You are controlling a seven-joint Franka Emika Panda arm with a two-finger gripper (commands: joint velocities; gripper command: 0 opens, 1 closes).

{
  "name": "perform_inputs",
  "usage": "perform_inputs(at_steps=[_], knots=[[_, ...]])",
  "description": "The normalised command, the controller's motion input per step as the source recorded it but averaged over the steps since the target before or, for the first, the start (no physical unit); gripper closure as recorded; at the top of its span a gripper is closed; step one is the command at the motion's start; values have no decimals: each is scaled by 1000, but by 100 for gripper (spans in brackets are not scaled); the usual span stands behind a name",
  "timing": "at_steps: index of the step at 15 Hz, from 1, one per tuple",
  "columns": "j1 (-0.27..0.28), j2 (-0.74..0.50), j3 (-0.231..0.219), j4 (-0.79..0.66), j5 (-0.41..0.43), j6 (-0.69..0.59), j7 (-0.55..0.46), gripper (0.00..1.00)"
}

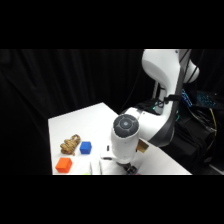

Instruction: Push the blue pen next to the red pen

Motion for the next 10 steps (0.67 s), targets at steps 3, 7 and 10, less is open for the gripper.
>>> perform_inputs(at_steps=[3,7,10], knots=[[-106,-203,84,3,17,-249,-20,0],[-159,-454,124,-154,88,-358,-65,0],[-186,-501,133,-180,115,-318,-98,0]])
